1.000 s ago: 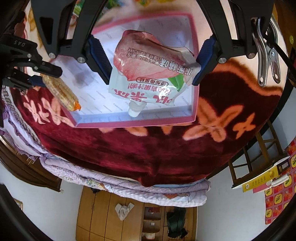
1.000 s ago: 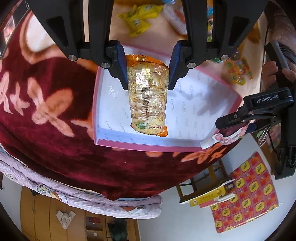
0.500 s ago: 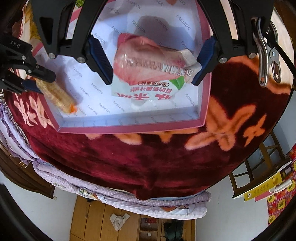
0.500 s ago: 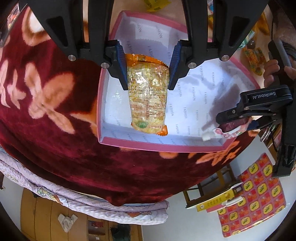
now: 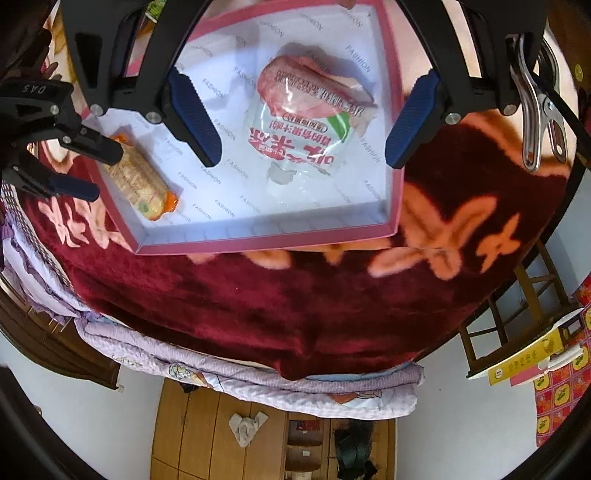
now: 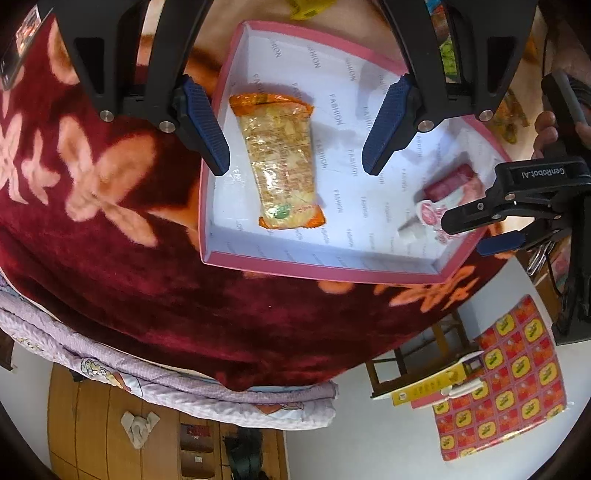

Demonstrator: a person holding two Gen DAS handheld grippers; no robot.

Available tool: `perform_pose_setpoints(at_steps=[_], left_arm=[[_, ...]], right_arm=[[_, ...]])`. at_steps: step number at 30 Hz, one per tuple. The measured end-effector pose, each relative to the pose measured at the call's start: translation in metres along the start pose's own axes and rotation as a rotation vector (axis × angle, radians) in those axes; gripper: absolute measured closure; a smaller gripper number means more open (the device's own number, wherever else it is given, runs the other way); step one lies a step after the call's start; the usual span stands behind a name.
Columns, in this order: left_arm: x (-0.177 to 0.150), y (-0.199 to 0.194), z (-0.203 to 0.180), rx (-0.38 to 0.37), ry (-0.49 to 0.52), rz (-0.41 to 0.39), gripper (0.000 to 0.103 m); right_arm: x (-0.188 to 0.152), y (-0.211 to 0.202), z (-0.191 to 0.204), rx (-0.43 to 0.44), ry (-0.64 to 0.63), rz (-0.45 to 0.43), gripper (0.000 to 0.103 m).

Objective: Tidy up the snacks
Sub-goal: 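Carry both snacks into the pink tray and open both grippers to release, then move both grippers back over the remaining snack pile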

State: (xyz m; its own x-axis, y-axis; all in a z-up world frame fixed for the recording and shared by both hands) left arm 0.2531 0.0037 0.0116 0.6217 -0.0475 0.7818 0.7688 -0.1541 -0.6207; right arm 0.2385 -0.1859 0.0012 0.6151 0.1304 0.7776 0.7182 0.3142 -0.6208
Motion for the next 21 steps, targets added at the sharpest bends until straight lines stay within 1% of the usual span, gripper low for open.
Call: perform_pose_setpoints(at_steps=[6, 15, 21], left_arm=[[-0.006, -0.017, -0.001, 0.006, -0.008, -0.004, 0.01], [-0.021, -0.045, 0.004, 0.025, -0.04, -0.008, 0.01], [-0.033, -0.062, 0.009, 0.036, -0.067, 0.0, 0.01]], right_arm=[[-0.004, -0.013, 0.013, 0.03, -0.02, -0.006, 0.027], [-0.019, -0.033, 0.036, 0.095, -0.027, 0.007, 0.027], [-0.032, -0.042, 0.047, 0.118, -0.035, 0.021, 0.027]])
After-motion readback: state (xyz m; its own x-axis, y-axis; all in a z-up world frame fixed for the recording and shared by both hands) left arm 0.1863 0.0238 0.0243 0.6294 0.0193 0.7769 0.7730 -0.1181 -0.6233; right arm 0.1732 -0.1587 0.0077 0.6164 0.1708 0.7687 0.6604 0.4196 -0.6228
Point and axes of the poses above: each gripper's, at about its wrist camera, not at the fingertips, and y roughly the way its jaws point, z to its left, x to its top, the point moved 9 cm from there along y, roughly the way its jaws point, and after that the axes turned 9 degrees about -z, right-handed, at the moved point
